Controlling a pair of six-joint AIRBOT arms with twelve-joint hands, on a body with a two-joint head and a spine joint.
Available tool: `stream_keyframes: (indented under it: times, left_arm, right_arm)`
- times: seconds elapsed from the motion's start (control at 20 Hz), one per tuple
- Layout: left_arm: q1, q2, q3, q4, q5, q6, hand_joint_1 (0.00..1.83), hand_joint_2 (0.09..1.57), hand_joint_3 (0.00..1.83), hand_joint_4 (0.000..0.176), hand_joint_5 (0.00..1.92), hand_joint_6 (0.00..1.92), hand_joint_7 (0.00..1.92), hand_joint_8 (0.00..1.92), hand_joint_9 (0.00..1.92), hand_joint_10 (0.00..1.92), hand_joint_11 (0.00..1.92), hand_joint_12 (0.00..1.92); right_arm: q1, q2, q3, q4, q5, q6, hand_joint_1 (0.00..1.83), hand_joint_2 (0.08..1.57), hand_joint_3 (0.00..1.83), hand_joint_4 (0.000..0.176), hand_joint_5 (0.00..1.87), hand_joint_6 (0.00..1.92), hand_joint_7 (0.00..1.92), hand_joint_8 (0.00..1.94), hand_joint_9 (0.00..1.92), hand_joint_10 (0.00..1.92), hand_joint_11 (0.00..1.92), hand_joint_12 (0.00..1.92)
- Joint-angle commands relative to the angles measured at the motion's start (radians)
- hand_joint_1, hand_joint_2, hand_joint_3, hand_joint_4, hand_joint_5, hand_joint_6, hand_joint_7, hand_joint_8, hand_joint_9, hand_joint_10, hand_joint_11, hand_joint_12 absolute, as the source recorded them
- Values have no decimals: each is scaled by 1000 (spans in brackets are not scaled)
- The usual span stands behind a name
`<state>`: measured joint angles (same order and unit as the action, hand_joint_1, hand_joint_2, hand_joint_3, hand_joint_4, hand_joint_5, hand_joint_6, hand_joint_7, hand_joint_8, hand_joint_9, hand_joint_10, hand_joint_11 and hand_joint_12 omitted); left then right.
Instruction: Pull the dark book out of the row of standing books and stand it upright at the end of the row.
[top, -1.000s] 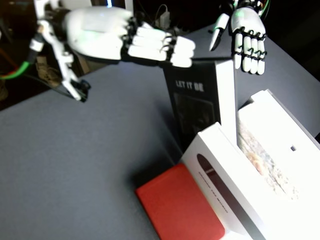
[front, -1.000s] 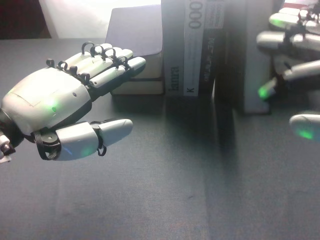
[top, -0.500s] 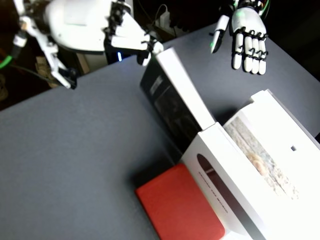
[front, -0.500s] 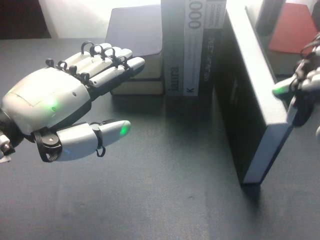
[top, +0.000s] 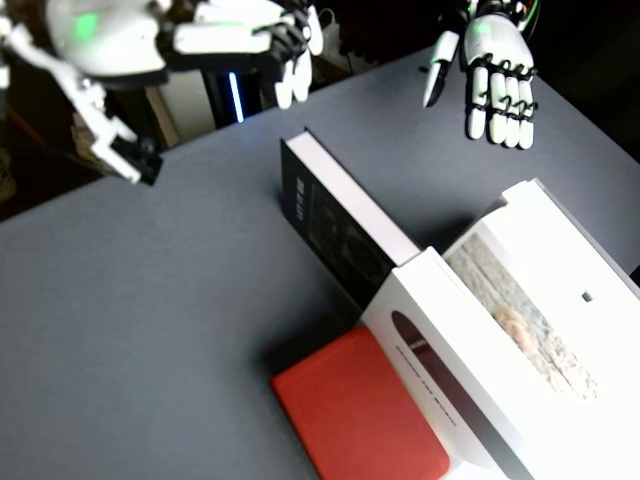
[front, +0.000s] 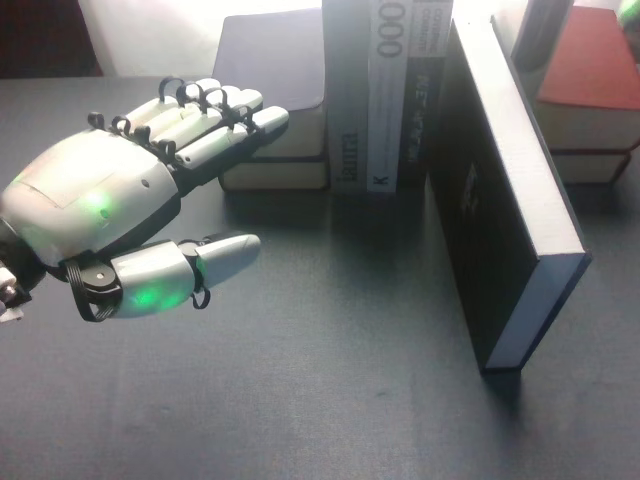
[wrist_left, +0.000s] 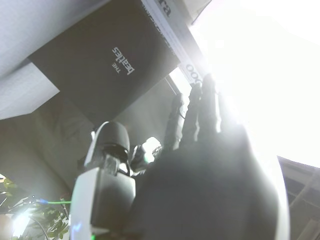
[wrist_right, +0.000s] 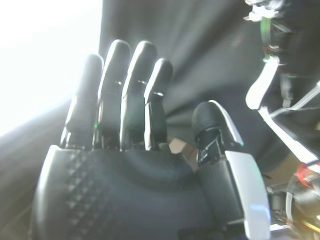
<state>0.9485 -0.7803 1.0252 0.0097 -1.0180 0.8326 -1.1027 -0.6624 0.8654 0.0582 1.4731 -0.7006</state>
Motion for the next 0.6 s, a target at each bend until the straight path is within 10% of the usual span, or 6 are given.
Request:
stream_keyframes:
  times: [0.0,0.2,0.3,0.35,0.45,0.55]
  left_arm:
    - [-11,1,-7,-7,-149,1,149,1389,0,45,47,4,0,0,0,0,0,0]
    - [-11,4,-12,-16,-193,7,115,1365,0,53,1,0,0,0,0,0,0,0]
    - [-11,4,-15,-20,-215,7,108,1362,0,57,0,0,0,0,0,0,0,0]
    - [-10,4,-16,-26,-231,7,21,1331,0,33,0,0,0,0,0,0,0,0]
    - [-6,4,-17,-41,-268,7,0,1296,0,14,0,0,0,0,0,0,0,0]
    - [-1,4,-17,-54,-302,6,0,1304,0,52,0,0,0,0,0,0,0,0]
  right_arm:
    - [3,-8,8,37,139,2,14,1568,78,0,98,917,181,935,114,1307,0,1879]
    - [-19,-16,20,123,158,2,0,1519,37,0,0,108,0,252,0,579,0,1797]
    - [-30,-18,21,150,165,-1,0,1518,29,0,2,50,4,183,0,494,0,1815]
    - [-36,-18,21,166,169,-1,0,1501,18,0,0,9,0,36,0,98,0,1900]
    - [-47,-18,20,187,184,-1,0,1471,3,0,0,0,0,0,0,3,0,1920]
    - [-50,-18,20,196,194,-1,0,1416,0,0,0,0,0,0,0,0,0,1921]
